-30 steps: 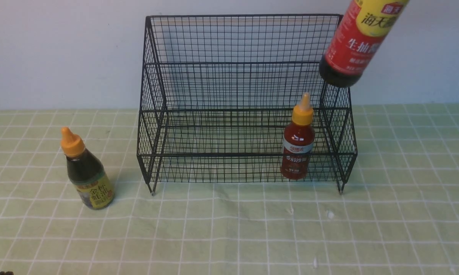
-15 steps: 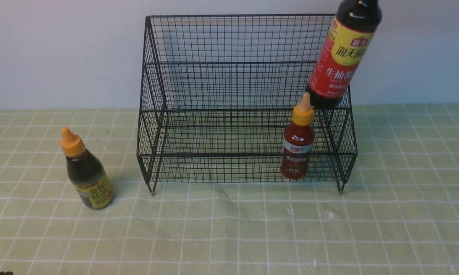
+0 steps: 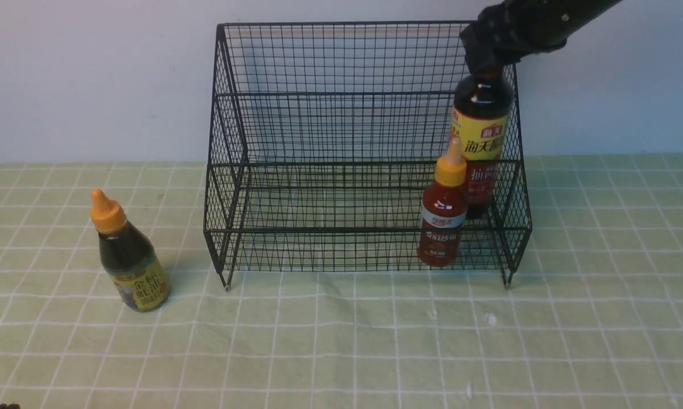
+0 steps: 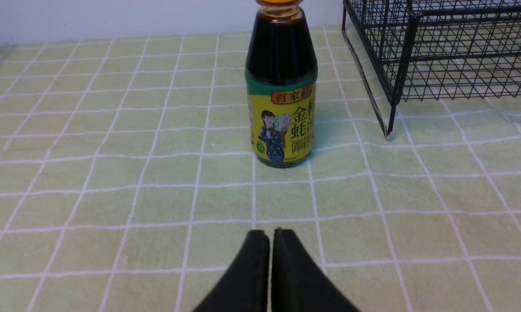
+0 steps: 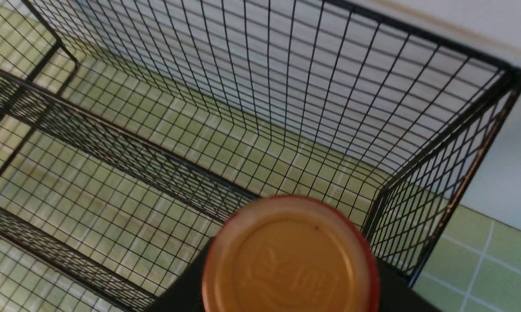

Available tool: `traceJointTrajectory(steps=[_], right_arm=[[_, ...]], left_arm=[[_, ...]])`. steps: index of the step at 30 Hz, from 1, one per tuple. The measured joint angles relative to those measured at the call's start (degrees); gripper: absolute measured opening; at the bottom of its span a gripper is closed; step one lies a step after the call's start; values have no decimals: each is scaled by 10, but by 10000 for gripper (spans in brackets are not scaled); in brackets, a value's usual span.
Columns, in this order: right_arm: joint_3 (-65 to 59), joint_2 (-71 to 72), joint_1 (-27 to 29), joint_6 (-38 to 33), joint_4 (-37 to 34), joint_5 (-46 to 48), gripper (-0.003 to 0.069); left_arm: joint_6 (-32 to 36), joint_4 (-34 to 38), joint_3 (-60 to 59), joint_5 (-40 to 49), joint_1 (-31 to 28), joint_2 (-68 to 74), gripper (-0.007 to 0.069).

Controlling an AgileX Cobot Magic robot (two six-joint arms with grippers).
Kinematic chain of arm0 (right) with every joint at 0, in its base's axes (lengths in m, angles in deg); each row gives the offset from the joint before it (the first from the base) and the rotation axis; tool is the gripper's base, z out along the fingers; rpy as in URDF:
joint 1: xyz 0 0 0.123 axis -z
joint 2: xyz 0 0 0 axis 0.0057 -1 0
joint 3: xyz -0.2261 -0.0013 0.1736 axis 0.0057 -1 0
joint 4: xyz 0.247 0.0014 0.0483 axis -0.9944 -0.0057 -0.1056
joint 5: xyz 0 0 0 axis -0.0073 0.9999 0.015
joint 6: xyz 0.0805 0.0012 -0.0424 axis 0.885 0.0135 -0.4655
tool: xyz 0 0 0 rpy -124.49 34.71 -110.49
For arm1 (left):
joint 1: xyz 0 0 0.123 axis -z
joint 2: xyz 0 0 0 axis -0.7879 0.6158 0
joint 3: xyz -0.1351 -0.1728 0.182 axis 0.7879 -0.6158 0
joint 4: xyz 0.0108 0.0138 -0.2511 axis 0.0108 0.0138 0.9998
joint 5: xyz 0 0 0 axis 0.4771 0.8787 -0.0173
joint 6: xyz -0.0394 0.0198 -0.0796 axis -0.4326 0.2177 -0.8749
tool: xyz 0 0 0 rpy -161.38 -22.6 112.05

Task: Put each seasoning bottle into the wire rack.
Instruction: Use the right arm to put the condiment bottle back on the shelf, then use the left arm to grab the condiment bottle closest to it

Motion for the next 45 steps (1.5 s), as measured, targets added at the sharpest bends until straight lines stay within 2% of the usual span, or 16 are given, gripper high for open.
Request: traceJointTrajectory(steps=[12, 20, 22, 28, 32, 36, 40, 41, 42, 43, 45], right_arm=[[4, -7, -15, 24, 32, 6, 291], [7, 23, -16, 38, 60, 2, 489], [7, 34, -16, 38, 70, 2, 507], [7, 80, -16, 39, 103, 2, 521], [7, 137, -16, 39, 127, 2, 499], [8, 220, -16, 43, 148, 17, 398], [9, 306, -16, 57, 155, 54, 206], [10, 311, -16, 58, 156, 56, 195], [11, 350, -16, 66, 164, 83, 93], [11, 350, -16, 67, 164, 86, 93], [12, 401, -16, 81, 175, 109, 15]], left_arm=[[0, 0, 0, 0, 0, 0, -6], [0, 0, 0, 0, 0, 0, -6], [0, 0, 0, 0, 0, 0, -6], [0, 0, 0, 0, 0, 0, -6], [0, 0, 0, 0, 0, 0, -6], [0, 0, 0, 0, 0, 0, -6], [0, 0, 0, 0, 0, 0, -6], [0, 0, 0, 0, 0, 0, -6], [0, 0, 0, 0, 0, 0, -6], [0, 0, 0, 0, 0, 0, -6], [0, 0, 0, 0, 0, 0, -6]])
